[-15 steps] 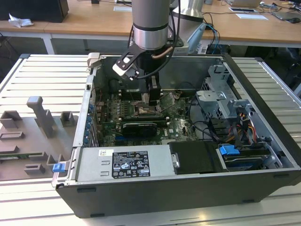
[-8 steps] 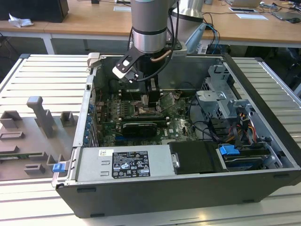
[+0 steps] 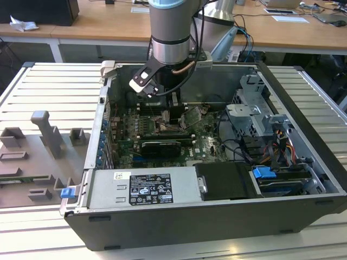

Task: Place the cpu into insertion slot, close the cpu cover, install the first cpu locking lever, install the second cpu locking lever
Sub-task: 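Place the cpu into insertion slot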

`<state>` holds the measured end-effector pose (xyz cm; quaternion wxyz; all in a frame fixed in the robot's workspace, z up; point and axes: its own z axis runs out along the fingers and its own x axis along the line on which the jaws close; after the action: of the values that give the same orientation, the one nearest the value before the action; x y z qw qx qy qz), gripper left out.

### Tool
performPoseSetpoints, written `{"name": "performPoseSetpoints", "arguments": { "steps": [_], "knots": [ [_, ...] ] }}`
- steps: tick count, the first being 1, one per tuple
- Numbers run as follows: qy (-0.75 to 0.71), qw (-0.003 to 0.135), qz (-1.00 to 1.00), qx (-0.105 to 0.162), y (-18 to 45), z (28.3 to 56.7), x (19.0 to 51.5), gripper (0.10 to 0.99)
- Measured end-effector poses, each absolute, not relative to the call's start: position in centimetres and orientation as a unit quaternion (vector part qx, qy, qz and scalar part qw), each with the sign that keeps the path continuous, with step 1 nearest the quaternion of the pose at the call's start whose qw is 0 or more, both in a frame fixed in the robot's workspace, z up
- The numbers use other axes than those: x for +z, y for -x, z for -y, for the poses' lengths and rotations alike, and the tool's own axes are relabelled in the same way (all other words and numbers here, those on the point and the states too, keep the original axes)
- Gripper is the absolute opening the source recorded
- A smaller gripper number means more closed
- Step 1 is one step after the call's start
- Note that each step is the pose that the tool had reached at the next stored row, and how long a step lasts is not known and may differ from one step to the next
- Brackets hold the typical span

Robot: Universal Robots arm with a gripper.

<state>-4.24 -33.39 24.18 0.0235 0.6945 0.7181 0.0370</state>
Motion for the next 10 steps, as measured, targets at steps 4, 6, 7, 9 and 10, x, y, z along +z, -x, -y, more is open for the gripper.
{"name": "performPoseSetpoints", "arguments": {
  "steps": [4,6,7,9,10],
  "knots": [
    [-0.697,0.024,-0.715,0.037,4.29,32.89,23.56,0.537],
    [-0.699,0.024,-0.714,0.037,4.32,32.78,23.29,0.537],
    [-0.699,0.024,-0.714,0.037,4.33,32.79,23.25,0.537],
    [-0.699,0.024,-0.714,0.037,4.33,32.78,23.20,0.537],
    [-0.699,0.024,-0.713,0.037,4.33,32.78,23.17,0.537]
  ]
}}
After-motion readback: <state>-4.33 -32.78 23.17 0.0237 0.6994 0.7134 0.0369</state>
